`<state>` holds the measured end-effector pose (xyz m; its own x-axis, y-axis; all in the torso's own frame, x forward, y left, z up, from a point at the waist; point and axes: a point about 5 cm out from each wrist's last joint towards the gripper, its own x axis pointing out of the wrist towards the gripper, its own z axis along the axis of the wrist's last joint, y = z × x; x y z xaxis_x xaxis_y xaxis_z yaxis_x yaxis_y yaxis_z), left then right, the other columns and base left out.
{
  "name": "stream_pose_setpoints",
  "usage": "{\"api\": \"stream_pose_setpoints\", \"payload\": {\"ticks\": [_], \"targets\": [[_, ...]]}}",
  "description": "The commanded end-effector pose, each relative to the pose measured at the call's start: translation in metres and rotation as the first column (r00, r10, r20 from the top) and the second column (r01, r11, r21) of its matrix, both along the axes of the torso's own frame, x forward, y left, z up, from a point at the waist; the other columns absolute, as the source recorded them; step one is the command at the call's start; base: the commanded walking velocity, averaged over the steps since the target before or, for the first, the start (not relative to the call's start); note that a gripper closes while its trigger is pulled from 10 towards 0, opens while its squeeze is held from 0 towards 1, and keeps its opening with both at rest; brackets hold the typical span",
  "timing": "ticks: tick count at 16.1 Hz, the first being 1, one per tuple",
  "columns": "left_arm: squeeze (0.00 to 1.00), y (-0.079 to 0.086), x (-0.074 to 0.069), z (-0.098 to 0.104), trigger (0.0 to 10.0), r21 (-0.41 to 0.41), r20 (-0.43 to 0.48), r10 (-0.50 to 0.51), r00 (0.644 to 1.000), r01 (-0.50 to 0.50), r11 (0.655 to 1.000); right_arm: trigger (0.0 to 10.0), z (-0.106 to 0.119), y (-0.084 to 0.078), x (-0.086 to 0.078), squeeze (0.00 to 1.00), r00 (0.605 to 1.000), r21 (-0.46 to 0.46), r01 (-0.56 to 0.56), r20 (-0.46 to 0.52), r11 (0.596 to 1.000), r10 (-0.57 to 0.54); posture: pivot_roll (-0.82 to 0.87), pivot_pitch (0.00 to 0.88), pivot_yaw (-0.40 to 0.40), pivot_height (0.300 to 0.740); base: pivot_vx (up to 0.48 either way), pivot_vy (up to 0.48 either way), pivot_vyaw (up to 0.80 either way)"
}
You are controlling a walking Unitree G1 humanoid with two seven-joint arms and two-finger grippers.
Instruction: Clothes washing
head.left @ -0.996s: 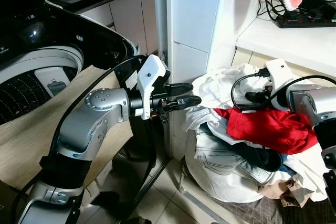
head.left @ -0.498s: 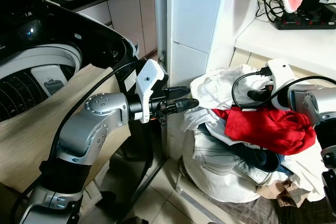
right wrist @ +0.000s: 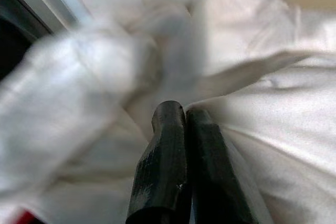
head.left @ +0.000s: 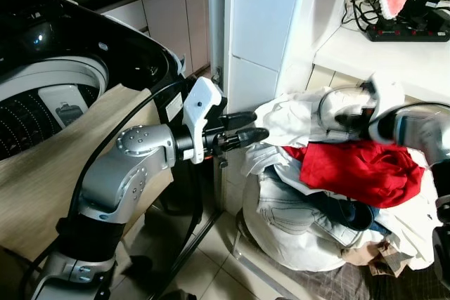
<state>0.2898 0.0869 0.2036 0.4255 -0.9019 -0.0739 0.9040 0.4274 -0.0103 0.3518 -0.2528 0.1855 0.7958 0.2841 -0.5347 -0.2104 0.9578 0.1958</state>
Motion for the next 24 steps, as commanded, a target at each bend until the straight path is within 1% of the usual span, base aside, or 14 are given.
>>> {"api": "stream_pose_setpoints", "payload": {"ticks": [1, 2, 4, 6, 8, 9, 10, 13, 16, 17, 21, 22, 23, 24], "targets": [[0.0, 0.001, 0.006, 0.009, 10.0, -0.02, 0.037, 0.038, 0.999, -0.037, 0.999, 0.0, 0.022, 0.006, 0.002, 0.0, 0.997, 0.099, -0.043, 0.072, 0.994, 0.036, -0.17, 0.0, 0.019, 0.74, 0.0, 0.0, 0.0], [0.0, -0.002, 0.011, 0.015, 10.0, -0.045, 0.075, 0.074, 0.994, -0.071, 0.996, 0.0, 0.041, 0.008, -0.001, 0.0, 0.989, 0.199, -0.089, 0.132, 0.976, 0.063, -0.17, 0.0, 0.019, 0.74, 0.0, 0.0, 0.0], [0.0, -0.007, 0.021, 0.031, 10.0, -0.127, 0.112, 0.138, 0.984, -0.124, 0.984, 0.0, 0.063, 0.01, -0.008, 0.0, 0.977, 0.294, -0.158, 0.187, 0.943, 0.106, -0.17, 0.0, 0.018, 0.74, 0.0, 0.0, 0.0], [0.0, -0.018, 0.024, 0.048, 10.0, -0.233, 0.14, 0.158, 0.978, -0.122, 0.965, 0.0, 0.088, 0.014, -0.017, 0.0, 0.954, 0.378, -0.243, 0.258, 0.893, 0.15, -0.18, 0.0, 0.019, 0.74, 0.0, 0.0, 0.0], [0.0, -0.027, 0.024, 0.057, 10.0, -0.281, 0.154, 0.151, 0.976, -0.103, 0.954, 0.0, 0.105, 0.019, -0.025, 0.0, 0.932, 0.429, -0.311, 0.31, 0.848, 0.186, -0.18, 0.0, 0.019, 0.74, 0.0, 0.0, 0.0], [1.0, -0.04, 0.025, 0.064, 10.0, -0.336, 0.138, 0.122, 0.983, -0.07, 0.939, 0.0, 0.12, 0.025, -0.033, 0.0, 0.901, 0.47, -0.394, 0.366, 0.79, 0.231, -0.18, 0.0, 0.014, 0.74, 0.0, 0.0, 0.0], [1.0, -0.052, 0.023, 0.068, 10.0, -0.367, 0.132, 0.086, 0.987, -0.032, 0.93, 0.0, 0.13, 0.03, -0.039, 0.0, 0.874, 0.493, -0.452, 0.409, 0.743, 0.261, -0.18, 0.0, 0.017, 0.74, 0.0, 0.0, 0.0], [1.0, -0.068, 0.023, 0.065, 10.0, -0.358, 0.128, 0.06, 0.99, -0.01, 0.933, 0.0, 0.136, 0.034, -0.044, 0.0, 0.856, 0.522, -0.488, 0.442, 0.7, 0.267, -0.19, 0.0, 0.022, 0.74, 0.0, 0.0, 0.0], [1.0, -0.078, 0.025, 0.059, 10.0, -0.331, 0.145, 0.097, 0.985, -0.045, 0.943, 0.0, 0.137, 0.042, -0.052, 0.0, 0.842, 0.535, -0.518, 0.457, 0.668, 0.286, -0.18, 0.0, 0.024, 0.74, 0.0, 0.0, 0.0], [0.0, -0.079, 0.025, 0.056, 10.0, -0.313, 0.15, 0.098, 0.984, -0.047, 0.948, 0.0, 0.138, 0.044, -0.053, 0.0, 0.835, 0.541, -0.529, 0.467, 0.654, 0.29, -0.18, 0.0, 0.025, 0.74, 0.0, 0.0, 0.0], [0.0, -0.083, 0.016, 0.053, 10.0, -0.391, 0.081, 0.005, 0.997, 0.027, 0.92, 0.0, 0.14, 0.05, -0.057, 0.0, 0.83, 0.547, -0.536, 0.478, 0.643, 0.286, -0.18, 0.0, 0.026, 0.74, 0.0, 0.0, 0.0], [0.0, -0.083, 0.017, 0.05, 1.4, -0.377, 0.077, 0.016, 0.997, 0.014, 0.926, 0.0, 0.139, 0.051, -0.057, 0.0, 0.831, 0.548, -0.535, 0.477, 0.643, 0.285, -0.18, 0.0, 0.028, 0.74, 0.0, 0.0, 0.0], [0.0, -0.082, 0.019, 0.049, 0.0, -0.369, 0.075, 0.026, 0.997, 0.003, 0.93, 0.0, 0.139, 0.052, -0.057, 0.0, 0.831, 0.546, -0.535, 0.476, 0.645, 0.287, -0.18, 0.0, 0.029, 0.74, 0.0, 0.0, 0.0], [0.0, -0.081, 0.021, 0.047, 0.0, -0.361, 0.073, 0.043, 0.996, -0.014, 0.932, 0.0, 0.138, 0.053, -0.058, 0.0, 0.832, 0.544, -0.534, 0.474, 0.647, 0.287, -0.18, 0.0, 0.03, 0.74, 0.0, 0.0, 0.0]]}}
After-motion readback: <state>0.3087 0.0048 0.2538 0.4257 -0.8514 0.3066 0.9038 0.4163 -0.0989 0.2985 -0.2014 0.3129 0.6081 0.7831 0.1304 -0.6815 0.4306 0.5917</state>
